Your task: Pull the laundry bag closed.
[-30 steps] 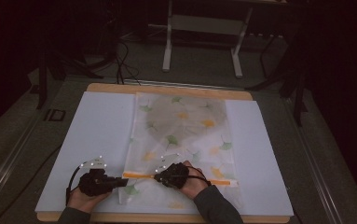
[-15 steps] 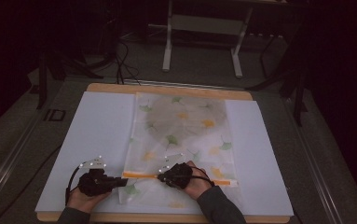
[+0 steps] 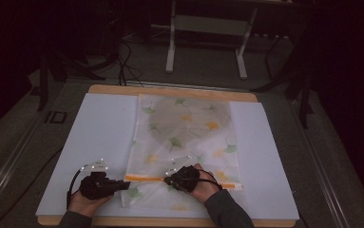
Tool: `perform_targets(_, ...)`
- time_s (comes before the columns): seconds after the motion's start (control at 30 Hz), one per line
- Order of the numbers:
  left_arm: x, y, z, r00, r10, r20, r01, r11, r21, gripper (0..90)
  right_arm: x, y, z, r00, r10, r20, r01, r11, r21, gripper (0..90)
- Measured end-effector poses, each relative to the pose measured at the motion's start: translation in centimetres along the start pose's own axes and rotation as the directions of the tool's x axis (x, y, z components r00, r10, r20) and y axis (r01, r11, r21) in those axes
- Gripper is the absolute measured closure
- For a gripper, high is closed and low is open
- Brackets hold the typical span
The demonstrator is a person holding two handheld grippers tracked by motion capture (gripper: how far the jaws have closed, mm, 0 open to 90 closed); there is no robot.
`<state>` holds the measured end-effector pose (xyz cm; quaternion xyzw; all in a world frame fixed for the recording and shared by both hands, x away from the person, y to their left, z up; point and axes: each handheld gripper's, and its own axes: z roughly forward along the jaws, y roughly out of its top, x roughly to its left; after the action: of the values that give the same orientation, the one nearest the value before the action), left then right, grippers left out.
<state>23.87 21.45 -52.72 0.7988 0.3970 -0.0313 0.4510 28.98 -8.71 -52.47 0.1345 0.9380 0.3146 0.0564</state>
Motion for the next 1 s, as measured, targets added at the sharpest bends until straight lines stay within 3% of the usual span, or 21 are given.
perform_targets(1.0, 0.1, 0.0, -0.1, 1.0, -0.002, 0.0, 0.002, 1.0, -0.004, 88.3, -0.6, -1.1, -1.0, 0.9997, 0.018, 0.018, -0.018, 1.0, 0.015, 90.0)
